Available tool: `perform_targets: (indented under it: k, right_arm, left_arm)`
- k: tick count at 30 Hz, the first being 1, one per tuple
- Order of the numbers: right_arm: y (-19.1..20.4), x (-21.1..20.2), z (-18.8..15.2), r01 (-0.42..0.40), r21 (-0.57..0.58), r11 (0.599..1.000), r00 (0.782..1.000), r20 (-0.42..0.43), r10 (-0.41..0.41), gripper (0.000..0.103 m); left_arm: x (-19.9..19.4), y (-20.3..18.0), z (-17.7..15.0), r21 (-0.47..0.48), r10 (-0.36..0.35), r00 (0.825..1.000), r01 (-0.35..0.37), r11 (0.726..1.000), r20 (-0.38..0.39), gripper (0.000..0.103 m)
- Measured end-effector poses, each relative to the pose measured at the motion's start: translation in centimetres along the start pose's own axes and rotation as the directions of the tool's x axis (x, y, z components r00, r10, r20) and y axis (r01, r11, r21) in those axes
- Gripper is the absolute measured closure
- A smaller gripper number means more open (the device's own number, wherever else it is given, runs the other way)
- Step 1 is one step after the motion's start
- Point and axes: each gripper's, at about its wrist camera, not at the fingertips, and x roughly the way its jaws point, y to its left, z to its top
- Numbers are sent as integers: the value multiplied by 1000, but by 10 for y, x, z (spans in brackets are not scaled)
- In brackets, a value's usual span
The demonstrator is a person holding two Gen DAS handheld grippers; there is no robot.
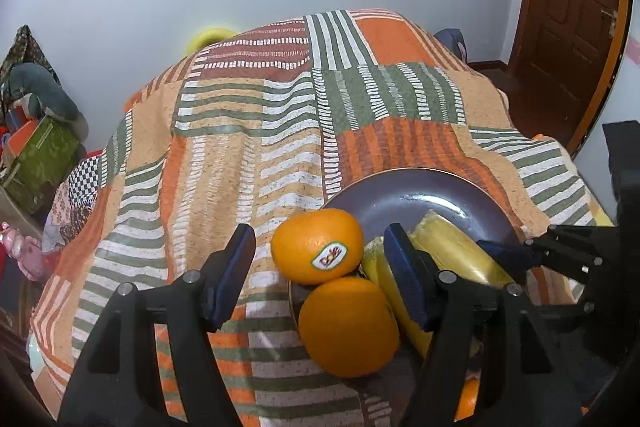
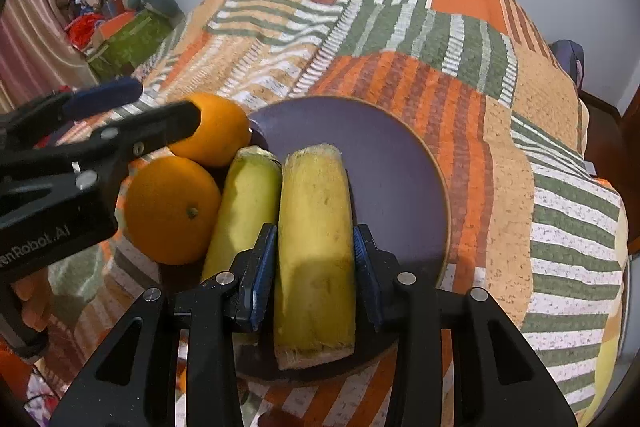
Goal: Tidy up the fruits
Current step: 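Open the right tool to release the squash while the left tool releases the orange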
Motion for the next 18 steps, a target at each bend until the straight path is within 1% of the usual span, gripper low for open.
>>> perform_targets:
  k: [5,11,18]
  right_arm:
    - [4,-23,3,40,-31,999,998,48,-38,67]
    - [12,-50,1,60,-50,997,994,95,-55,67]
    - [26,-85,-10,73,-70,995,986,152,-62,67]
  left_arm:
    - [-22,9,-8,-33,-15,1000,16,999,13,36]
    - [-58,18,-18,-50,-26,998,28,998,48,36]
    - [-105,21,-36,-48,-40,994,45,998,98,31]
